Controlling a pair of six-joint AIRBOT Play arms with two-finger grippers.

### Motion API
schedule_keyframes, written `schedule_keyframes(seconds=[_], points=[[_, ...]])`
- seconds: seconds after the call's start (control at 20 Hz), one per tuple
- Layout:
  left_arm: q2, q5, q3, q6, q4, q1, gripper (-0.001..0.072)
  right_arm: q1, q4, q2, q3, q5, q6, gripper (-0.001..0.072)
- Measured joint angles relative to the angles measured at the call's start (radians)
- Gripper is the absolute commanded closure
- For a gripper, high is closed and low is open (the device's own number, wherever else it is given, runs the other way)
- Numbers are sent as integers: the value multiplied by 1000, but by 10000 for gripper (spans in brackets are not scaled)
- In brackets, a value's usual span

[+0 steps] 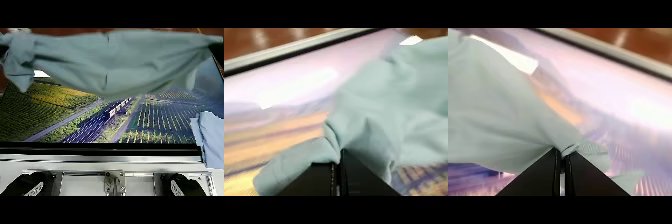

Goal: Fold the shirts.

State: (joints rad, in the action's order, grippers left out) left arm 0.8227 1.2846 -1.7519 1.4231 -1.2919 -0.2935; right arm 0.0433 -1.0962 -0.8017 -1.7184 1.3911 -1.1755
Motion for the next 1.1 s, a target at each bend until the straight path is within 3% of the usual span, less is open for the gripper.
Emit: schedule_keyframes(seconds=[0.2, 0.35, 0.55, 0.8, 0.85, 0.9, 0.95, 1.0, 1.05, 1.1], points=[[32, 79, 39, 71, -192, 2, 674, 0, -68, -38, 112, 200, -112, 652], [104, 96, 129, 104, -252, 1, 674, 0, -87, -82, 335, 202, -167, 652], [279, 35, 270, 156, -274, 2, 674, 0, -84, -201, 634, -51, -196, 652], [570, -75, 331, 191, -178, 2, 673, 0, 76, -441, 761, -344, -201, 630], [618, -84, 335, 194, -149, 2, 674, 0, 106, -480, 770, -381, -201, 513], [662, -90, 339, 198, -120, 2, 673, 1, 129, -508, 776, -413, -200, 263], [692, -98, 340, 199, -95, 2, 671, 3, 144, -526, 778, -436, -188, 107], [717, -103, 342, 201, -75, 2, 608, 10, 156, -537, 773, -446, -167, 89], [733, -102, 342, 201, -61, 4, 326, 19, 164, -542, 761, -443, -145, 89], [743, -98, 338, 201, -50, 8, -10, 33, 166, -542, 742, -418, -121, 89]])
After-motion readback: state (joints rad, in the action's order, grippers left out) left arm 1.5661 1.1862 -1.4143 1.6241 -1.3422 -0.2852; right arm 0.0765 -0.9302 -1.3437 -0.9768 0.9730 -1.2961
